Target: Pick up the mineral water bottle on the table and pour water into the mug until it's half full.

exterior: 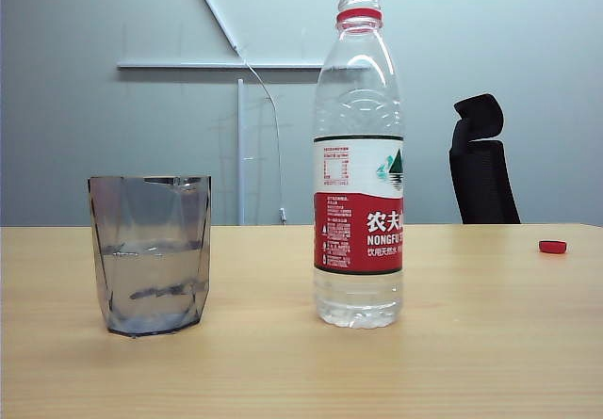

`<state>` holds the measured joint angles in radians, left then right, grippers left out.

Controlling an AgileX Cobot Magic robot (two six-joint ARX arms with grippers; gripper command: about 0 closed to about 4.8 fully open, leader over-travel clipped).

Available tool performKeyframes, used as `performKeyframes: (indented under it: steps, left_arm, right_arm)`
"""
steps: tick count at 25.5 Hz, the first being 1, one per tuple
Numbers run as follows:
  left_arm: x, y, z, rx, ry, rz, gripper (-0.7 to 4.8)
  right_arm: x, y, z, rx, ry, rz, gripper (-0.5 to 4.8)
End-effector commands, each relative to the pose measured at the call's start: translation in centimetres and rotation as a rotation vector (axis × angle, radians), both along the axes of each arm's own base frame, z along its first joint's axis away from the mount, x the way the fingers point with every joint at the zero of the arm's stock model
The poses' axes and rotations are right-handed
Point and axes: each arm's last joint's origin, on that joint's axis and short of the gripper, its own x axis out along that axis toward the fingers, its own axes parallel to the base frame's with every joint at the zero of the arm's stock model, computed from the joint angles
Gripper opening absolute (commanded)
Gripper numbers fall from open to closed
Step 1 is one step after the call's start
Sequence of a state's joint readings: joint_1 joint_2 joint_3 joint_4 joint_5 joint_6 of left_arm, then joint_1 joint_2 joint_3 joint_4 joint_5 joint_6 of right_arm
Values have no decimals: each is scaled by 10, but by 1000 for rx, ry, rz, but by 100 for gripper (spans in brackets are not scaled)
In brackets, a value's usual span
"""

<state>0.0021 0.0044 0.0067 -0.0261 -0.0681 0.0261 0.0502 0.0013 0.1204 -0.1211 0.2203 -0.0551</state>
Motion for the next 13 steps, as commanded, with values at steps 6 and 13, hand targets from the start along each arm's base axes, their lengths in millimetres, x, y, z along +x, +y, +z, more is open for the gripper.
performKeyframes:
  steps: [6, 13]
  left_arm:
    - [0, 0, 2, 0, -13, -3, -2]
    - [0, 0, 2, 0, -13, -2, -2]
  right_arm:
    - [9, -2, -21, 110, -95, 110, -5]
    - [9, -7, -21, 93, -96, 68, -5]
